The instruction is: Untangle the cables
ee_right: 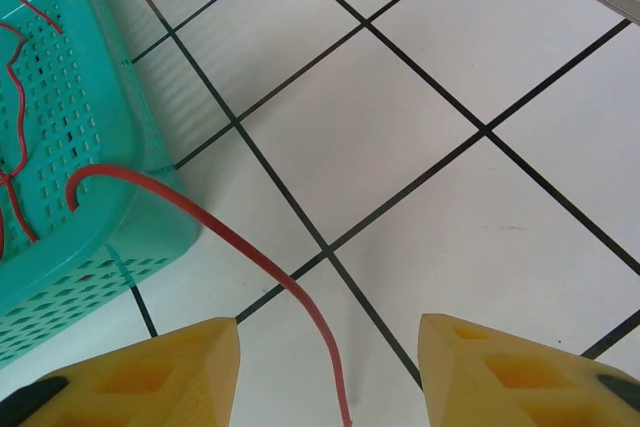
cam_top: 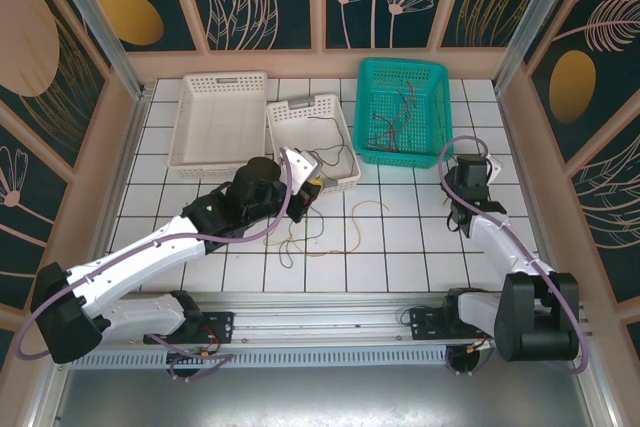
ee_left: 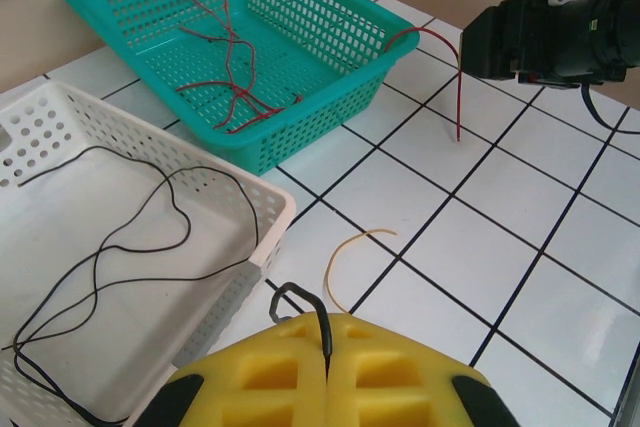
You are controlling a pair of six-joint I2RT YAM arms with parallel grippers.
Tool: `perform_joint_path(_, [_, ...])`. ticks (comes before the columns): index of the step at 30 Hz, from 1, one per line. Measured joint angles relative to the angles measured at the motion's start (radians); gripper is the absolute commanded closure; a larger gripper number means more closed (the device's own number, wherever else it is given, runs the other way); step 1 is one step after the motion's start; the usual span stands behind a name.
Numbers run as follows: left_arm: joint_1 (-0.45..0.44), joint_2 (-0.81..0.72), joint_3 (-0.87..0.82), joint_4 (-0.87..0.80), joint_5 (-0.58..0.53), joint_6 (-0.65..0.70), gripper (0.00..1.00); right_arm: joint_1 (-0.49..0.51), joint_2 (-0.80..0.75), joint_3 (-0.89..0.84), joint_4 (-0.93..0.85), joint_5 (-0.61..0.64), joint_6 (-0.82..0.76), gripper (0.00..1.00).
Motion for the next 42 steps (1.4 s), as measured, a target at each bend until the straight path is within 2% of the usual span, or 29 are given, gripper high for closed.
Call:
perform_joint_path(9, [0.000, 0.000, 0.000, 0.000, 0.000, 0.000, 1.00, -0.031, 0.066, -0.005, 0.113, -0.028, 0.016, 0.52])
perform_joint_path(16, [0.000, 0.000, 0.000, 0.000, 0.000, 0.000, 1.00, -0.071, 0.183, -0.005, 0.197, -0.093, 0.037, 0.59])
perform_joint_path(21, [0.000, 0.000, 0.000, 0.000, 0.000, 0.000, 1.00, -0.071, 0.207, -0.005, 0.229, -0.122, 0.040, 0.62])
perform_joint_path(24, [0.000, 0.000, 0.000, 0.000, 0.000, 0.000, 1.00, -0.071, 0.207, -0.006, 0.254, -0.134, 0.041, 0.72])
perform_joint_path(36, [0.000, 0.000, 0.000, 0.000, 0.000, 0.000, 1.00, -0.075, 0.171, -0.023, 0.308, -0.207, 0.028, 1.00])
perform_joint_path(42, [0.000, 0.000, 0.000, -0.001, 0.008, 0.000, 1.00, -0.075, 0.115, -0.023, 0.304, -0.226, 0.020, 1.00])
